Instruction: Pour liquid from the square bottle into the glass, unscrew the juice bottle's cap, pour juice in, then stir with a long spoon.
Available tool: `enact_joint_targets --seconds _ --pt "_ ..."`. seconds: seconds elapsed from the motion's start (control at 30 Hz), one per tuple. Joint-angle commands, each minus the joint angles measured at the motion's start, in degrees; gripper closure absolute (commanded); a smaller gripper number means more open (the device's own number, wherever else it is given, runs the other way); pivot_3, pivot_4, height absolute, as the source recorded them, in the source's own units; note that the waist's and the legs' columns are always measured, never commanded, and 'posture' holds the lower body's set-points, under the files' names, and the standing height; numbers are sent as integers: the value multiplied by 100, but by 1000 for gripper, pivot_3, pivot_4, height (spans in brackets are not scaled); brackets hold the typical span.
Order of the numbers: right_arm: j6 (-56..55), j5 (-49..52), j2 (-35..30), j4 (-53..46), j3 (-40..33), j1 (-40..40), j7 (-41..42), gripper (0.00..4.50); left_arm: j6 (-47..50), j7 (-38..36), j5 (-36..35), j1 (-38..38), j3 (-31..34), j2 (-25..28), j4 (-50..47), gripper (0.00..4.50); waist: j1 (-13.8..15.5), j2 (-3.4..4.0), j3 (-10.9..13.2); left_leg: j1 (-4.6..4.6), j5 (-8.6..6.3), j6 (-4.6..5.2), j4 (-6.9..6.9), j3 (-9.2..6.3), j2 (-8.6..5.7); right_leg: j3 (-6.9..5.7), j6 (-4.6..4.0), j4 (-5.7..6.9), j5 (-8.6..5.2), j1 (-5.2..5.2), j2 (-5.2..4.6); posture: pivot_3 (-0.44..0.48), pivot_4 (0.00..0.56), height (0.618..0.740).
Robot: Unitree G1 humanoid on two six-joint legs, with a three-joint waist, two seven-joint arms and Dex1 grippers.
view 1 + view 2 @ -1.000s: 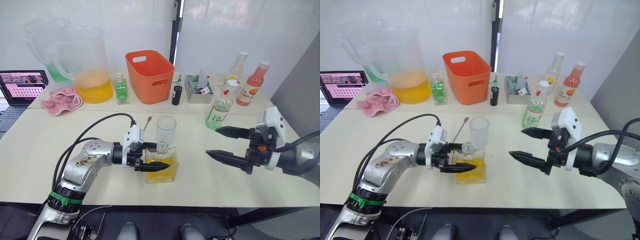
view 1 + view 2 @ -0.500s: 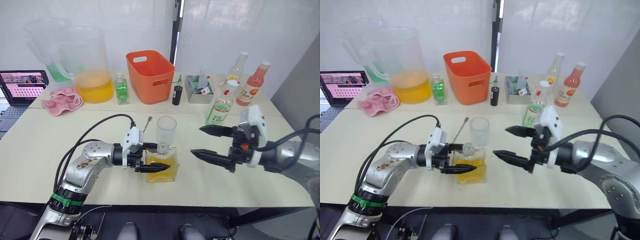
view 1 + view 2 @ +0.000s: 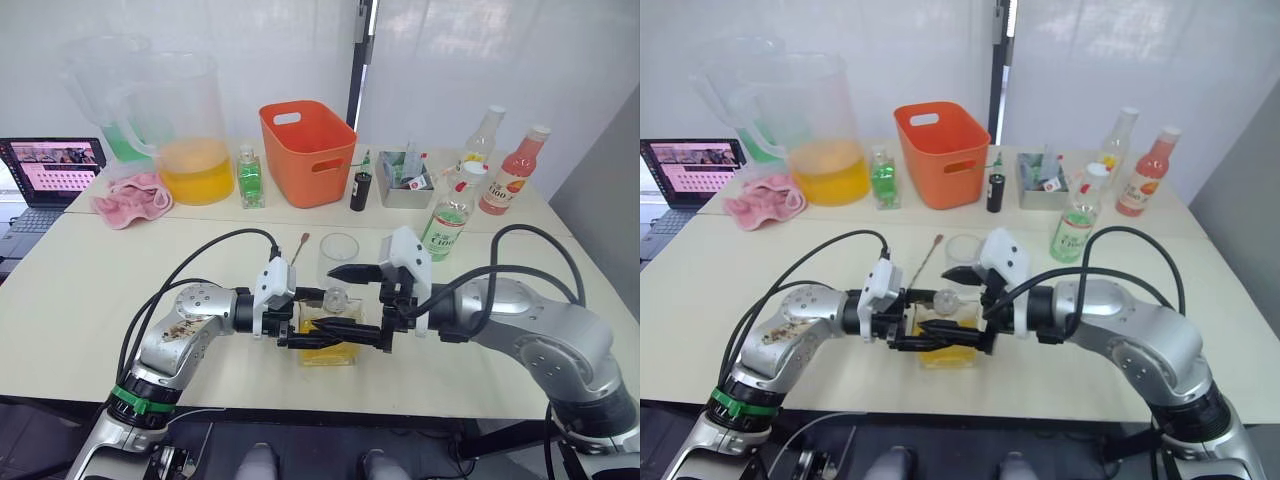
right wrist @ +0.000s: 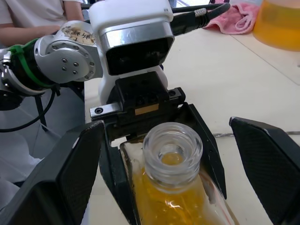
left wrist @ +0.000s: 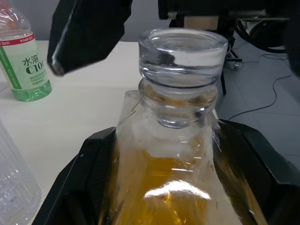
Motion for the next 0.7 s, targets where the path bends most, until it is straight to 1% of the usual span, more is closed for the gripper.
enact_joint_targets --seconds 0.03,0.2,0.3,0.33,0.37,0.5,0.7 --pt "-97 -171 -13 -116 -94 7 58 246 -74 -7 75 -82 -221 -175 29 1670 15 0 0 -1 0 0 1 0 -1 0 0 -1 0 1 0 0 150 703" --pt "-90 -184 29 -204 -219 116 52 1812 -154 -54 126 -100 -214 -224 146 1670 12 0 0 -1 0 0 1 0 -2 0 0 0 0 0 -1 0 150 703" --pt "-109 -140 46 -239 -306 173 52 2905 -188 -70 155 -131 -232 -261 200 1670 13 0 0 -1 0 0 3 -1 -2 0 1 0 0 2 -2 0 150 703" --pt "-104 -124 37 -251 -327 200 67 3205 -199 -81 166 -156 -240 -279 229 1670 16 0 0 -1 0 0 3 -1 -2 0 1 0 0 2 -1 0 150 703" --pt "-102 -114 28 -261 -345 224 81 3397 -207 -88 178 -175 -247 -295 252 1670 20 0 0 -1 0 0 3 -1 -2 0 1 0 0 3 -2 0 150 703" --pt "-145 -257 -36 -287 -282 288 157 3388 -236 -133 215 -208 -239 -318 295 1670 19 0 0 -1 0 0 8 -1 -3 -1 2 -1 -1 6 -2 0 150 703" --pt "-212 67 204 -278 -626 130 158 3388 -251 -196 284 -172 -277 -242 307 1670 3 0 0 -4 0 0 8 -2 -2 0 3 1 -2 0 -1 0 150 703"
